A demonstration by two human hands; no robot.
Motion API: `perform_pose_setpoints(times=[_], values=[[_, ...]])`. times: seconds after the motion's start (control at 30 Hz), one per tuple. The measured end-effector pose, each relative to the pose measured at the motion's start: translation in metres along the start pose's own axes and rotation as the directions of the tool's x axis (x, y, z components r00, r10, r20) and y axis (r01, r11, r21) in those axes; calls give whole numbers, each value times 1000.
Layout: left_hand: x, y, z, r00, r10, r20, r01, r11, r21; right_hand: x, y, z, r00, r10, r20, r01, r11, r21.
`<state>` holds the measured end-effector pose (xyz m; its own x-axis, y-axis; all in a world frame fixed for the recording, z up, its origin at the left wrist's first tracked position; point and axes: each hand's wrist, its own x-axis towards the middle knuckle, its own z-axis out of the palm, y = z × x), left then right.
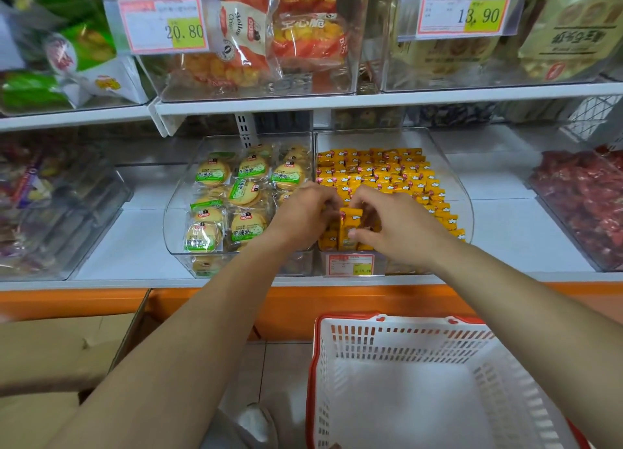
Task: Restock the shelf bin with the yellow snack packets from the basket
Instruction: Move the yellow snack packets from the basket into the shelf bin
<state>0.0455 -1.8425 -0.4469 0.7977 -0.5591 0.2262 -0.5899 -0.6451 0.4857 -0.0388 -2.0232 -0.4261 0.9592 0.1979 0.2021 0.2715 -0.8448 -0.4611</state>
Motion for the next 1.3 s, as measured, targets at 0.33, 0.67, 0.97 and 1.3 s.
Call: perform_pose_setpoints(times=[0.33, 0.67, 0.97, 1.3], values=[[2, 2, -1, 1000, 21, 9, -21, 999, -30, -4, 6, 28, 990, 57, 127, -15, 950, -311], [-8, -1, 1, 973, 231, -26, -218, 945, 244, -9, 18, 32, 996, 72, 60, -63, 986, -154], [-15, 3, 4, 985, 112, 134, -155, 912, 381, -4, 20, 39, 991, 109, -83, -120, 984, -131], [-53, -1, 16, 979, -194, -67, 203, 964, 174, 22, 5, 59, 907, 414, -74, -420, 897, -135]])
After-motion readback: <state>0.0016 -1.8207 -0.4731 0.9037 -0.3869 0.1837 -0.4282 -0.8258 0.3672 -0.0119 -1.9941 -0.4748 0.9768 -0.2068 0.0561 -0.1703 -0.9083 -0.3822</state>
